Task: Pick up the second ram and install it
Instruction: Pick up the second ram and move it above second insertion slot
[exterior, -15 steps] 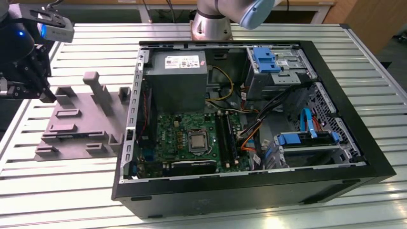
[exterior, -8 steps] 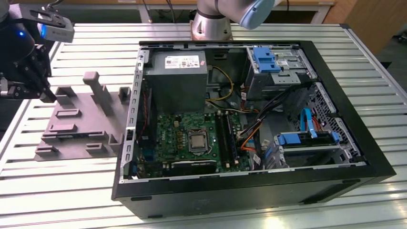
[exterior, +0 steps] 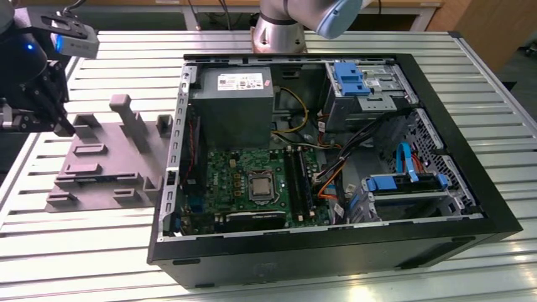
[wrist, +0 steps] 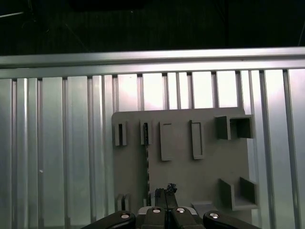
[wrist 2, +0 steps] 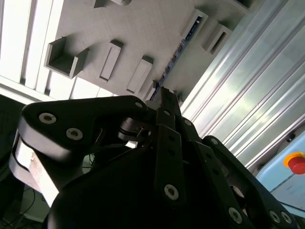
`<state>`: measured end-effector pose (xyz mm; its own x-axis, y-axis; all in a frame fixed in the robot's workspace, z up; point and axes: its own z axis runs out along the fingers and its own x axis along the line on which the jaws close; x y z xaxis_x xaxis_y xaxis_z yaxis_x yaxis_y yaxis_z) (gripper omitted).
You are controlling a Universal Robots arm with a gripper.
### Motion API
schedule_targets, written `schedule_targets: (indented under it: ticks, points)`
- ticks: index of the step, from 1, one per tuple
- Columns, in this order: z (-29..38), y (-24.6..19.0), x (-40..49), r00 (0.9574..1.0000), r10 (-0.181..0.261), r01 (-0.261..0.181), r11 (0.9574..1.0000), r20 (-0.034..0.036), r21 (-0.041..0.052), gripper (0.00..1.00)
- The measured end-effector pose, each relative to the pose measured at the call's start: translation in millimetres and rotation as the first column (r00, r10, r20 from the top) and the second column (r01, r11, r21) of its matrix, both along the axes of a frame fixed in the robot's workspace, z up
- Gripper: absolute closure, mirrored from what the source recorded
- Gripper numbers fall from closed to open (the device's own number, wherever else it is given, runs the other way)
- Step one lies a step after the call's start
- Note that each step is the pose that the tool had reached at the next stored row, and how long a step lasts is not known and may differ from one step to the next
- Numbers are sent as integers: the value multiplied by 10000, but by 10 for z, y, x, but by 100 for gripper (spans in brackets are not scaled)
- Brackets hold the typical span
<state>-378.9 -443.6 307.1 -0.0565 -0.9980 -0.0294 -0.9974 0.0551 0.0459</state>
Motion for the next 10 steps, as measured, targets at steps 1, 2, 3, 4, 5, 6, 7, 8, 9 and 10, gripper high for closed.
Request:
schedule_targets:
  ticks: [1, 2, 3, 4, 5, 6, 7, 8, 9, 10]
  points:
    - [-5, 0, 0, 10000, 0, 0, 10000, 0, -1, 89]
    - [-8, 0, 0, 10000, 0, 0, 10000, -1, -1, 89]
    - [-12, 0, 0, 10000, 0, 0, 10000, -1, -1, 89]
    - [-16, 0, 0, 10000, 0, 0, 10000, -1, -1, 89]
    - [-20, -1, 0, 10000, 0, 0, 10000, -1, -1, 89]
    - [-23, -1, 0, 10000, 0, 0, 10000, -1, -1, 89]
    - [-27, -1, 0, 10000, 0, 0, 10000, -1, -1, 89]
    - [-31, -2, 0, 10000, 0, 0, 10000, 0, 0, 89]
    - [-35, -3, 0, 10000, 0, 0, 10000, 0, 0, 89]
    - [-37, -4, 0, 10000, 0, 0, 10000, -1, -1, 89]
